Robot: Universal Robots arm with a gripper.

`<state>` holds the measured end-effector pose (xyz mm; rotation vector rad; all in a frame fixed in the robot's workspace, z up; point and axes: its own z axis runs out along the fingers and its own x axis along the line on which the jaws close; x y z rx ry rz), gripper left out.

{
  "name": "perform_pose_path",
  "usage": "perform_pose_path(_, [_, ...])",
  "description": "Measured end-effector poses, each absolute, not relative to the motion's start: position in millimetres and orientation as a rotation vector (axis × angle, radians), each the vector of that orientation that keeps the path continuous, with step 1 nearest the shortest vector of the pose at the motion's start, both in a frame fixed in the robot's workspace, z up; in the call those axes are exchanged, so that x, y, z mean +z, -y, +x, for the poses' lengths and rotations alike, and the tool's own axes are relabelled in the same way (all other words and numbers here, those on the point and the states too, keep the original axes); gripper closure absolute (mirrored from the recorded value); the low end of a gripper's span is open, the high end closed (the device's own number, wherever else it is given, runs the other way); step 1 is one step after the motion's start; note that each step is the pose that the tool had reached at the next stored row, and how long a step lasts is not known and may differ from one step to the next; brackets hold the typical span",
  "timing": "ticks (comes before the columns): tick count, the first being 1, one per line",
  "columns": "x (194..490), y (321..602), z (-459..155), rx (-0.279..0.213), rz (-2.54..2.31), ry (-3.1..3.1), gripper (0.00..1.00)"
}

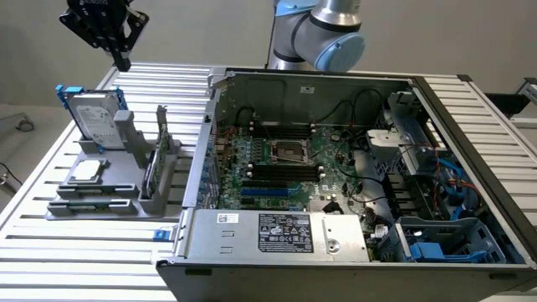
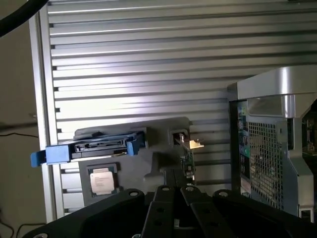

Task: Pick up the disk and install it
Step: 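Reach for the disk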

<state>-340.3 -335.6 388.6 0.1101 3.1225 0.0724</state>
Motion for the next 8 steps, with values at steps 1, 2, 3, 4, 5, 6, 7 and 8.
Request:
perform_pose_path(1, [389,335,-344,0.072,0.11,-3.122,0.89])
perform_pose_path(2, [388,334,-347,0.072,0.11,-3.123,0.89])
perform_pose_path(3, [388,333,-351,0.072,0.11,-3.123,0.89])
perform_pose_path(4, [388,332,-354,0.072,0.11,-3.122,0.89])
perform_pose_path(5, [388,331,-357,0.072,0.11,-3.123,0.89])
perform_pose_path(6, [388,330,-361,0.072,0.11,-3.122,0.89])
perform_pose_path(7, [388,329,-364,0.073,0.11,-3.122,0.89])
perform_pose_path(8, [388,328,-368,0.072,0.11,-3.123,0.89])
